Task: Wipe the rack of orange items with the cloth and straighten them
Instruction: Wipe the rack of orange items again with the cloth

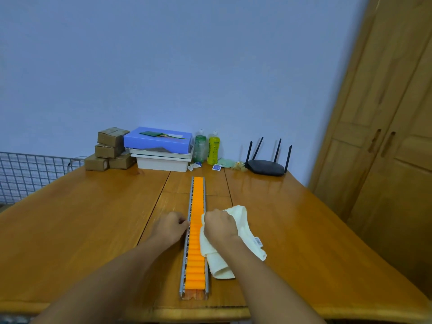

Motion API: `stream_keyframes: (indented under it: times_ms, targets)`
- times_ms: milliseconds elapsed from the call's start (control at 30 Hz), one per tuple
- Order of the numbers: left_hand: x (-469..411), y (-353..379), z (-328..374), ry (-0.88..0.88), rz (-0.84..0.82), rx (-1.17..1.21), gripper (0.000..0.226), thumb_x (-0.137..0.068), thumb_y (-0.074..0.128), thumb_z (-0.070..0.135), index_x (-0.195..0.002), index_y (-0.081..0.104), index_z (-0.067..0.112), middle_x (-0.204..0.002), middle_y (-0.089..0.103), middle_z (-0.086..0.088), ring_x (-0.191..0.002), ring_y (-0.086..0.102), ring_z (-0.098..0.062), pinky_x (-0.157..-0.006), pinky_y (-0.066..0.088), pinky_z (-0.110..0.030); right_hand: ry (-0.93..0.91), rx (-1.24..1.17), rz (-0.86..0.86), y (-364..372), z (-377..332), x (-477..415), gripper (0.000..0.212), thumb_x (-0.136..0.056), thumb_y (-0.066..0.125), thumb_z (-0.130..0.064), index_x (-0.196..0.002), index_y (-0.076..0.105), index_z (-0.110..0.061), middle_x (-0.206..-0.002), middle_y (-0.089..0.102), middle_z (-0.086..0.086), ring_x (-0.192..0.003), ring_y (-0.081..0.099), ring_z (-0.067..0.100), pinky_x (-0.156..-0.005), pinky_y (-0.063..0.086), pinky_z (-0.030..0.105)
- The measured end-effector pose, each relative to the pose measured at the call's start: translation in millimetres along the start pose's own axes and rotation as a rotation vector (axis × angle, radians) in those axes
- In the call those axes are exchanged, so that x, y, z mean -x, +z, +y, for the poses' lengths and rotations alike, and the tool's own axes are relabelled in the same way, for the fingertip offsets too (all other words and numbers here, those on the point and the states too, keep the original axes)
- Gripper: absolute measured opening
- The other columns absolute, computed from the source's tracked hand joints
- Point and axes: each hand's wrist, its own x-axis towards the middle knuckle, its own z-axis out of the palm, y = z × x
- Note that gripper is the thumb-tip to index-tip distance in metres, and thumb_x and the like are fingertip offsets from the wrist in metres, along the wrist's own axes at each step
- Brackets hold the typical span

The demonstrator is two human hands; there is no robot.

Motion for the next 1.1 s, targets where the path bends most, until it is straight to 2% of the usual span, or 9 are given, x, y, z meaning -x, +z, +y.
stream_keyframes:
  times_ms: [233, 367, 467, 633, 700, 767, 800, 1000, 1100]
  targets:
    - [16.6, 1.5, 5.8, 0.004, 0.004, -0.01, 0.012, -0.103, 0.057, 0.029, -0.102, 0.068, 0.022, -0.085, 0.067, 0.004, -0.075, 0.063, -0.007, -0.058, 0.043, -0.018, 0.048, 0.007, -0.015, -6.4, 17.9, 19.3, 0.019, -0.092, 0.054, 0.001, -0.102, 0.067, -0.007, -0.103, 0.066, 0.013, -0.092, 0.066, 0.029, -0.067, 0.046, 0.033]
    - [26.4, -0.9, 6.0, -0.022, -0.022, -0.009, 0.014, -0.101, 0.059, 0.03, -0.105, 0.069, 0.021, -0.09, 0.069, 0.003, -0.081, 0.066, -0.009, -0.067, 0.052, -0.022, 0.046, -0.04, 0.034, -27.9, 11.1, 20.9, 0.014, -0.093, 0.056, -0.005, -0.101, 0.066, -0.008, -0.1, 0.065, 0.011, -0.09, 0.065, 0.029, -0.068, 0.048, 0.034]
    - [35.5, -4.0, 6.5, -0.001, -0.024, -0.03, 0.015, -0.101, 0.06, 0.03, -0.104, 0.07, 0.02, -0.09, 0.069, 0.003, -0.081, 0.065, -0.009, -0.064, 0.048, -0.022, 0.069, -0.128, 0.069, -39.6, 0.3, 24.6, 0.008, -0.094, 0.055, -0.009, -0.09, 0.063, -0.01, -0.095, 0.064, 0.01, -0.089, 0.064, 0.03, -0.066, 0.047, 0.033]
    - [49.2, -3.1, 1.8, -0.017, -0.038, -0.014, 0.03, -0.101, 0.057, 0.032, -0.079, 0.066, 0.014, -0.077, 0.067, -0.009, -0.064, 0.054, -0.014, -0.057, 0.035, -0.028, 0.073, -0.193, 0.062, -39.3, -27.8, 38.3, 0.032, -0.093, 0.052, -0.01, -0.064, 0.039, -0.015, -0.074, 0.045, 0.005, -0.077, 0.05, 0.029, -0.063, 0.038, 0.034]
    - [54.0, -1.1, -1.5, -0.021, -0.034, 0.027, 0.04, -0.099, 0.057, 0.032, -0.063, 0.054, 0.013, -0.065, 0.06, -0.012, -0.057, 0.044, -0.017, -0.056, 0.03, -0.032, 0.029, -0.174, 0.048, -33.8, -41.5, 48.2, 0.026, -0.094, 0.052, -0.008, -0.069, 0.045, -0.012, -0.076, 0.045, 0.006, -0.079, 0.05, 0.03, -0.064, 0.039, 0.035]
    - [61.0, -2.0, 0.6, -0.023, -0.026, 0.043, 0.045, -0.099, 0.057, 0.025, -0.057, 0.043, 0.017, -0.057, 0.049, -0.003, -0.054, 0.037, -0.014, -0.054, 0.027, -0.03, -0.015, -0.129, 0.038, -27.0, -51.1, 57.5, 0.01, -0.095, 0.053, -0.005, -0.091, 0.061, -0.007, -0.091, 0.057, 0.012, -0.087, 0.058, 0.032, -0.065, 0.041, 0.035]
    - [64.1, -3.0, 1.8, -0.025, -0.02, 0.036, 0.046, -0.1, 0.056, 0.023, -0.057, 0.042, 0.018, -0.055, 0.046, 0.0, -0.053, 0.036, -0.013, -0.053, 0.026, -0.028, -0.018, -0.112, 0.036, -23.4, -53.7, 61.6, 0.013, -0.094, 0.052, -0.002, -0.1, 0.064, -0.006, -0.099, 0.061, 0.014, -0.091, 0.061, 0.032, -0.066, 0.041, 0.035]
    - [70.9, -2.4, 1.8, -0.056, 0.008, 0.03, 0.04, -0.103, 0.055, 0.026, -0.066, 0.059, 0.01, -0.061, 0.053, -0.005, -0.056, 0.044, -0.017, -0.057, 0.032, -0.032, -0.043, -0.05, 0.079, -16.1, -49.3, 86.7, 0.022, -0.094, 0.05, 0.002, -0.112, 0.062, -0.003, -0.111, 0.06, 0.016, -0.099, 0.061, 0.034, -0.068, 0.038, 0.036]
    - [75.3, -3.1, 6.4, -0.04, 0.01, 0.024, 0.043, -0.103, 0.056, 0.034, -0.065, 0.06, 0.015, -0.059, 0.054, -0.002, -0.053, 0.046, -0.014, -0.053, 0.034, -0.028, -0.035, -0.022, 0.088, -16.7, -39.0, 93.7, 0.02, -0.094, 0.051, 0.001, -0.11, 0.063, -0.004, -0.109, 0.062, 0.016, -0.098, 0.062, 0.033, -0.069, 0.041, 0.036]
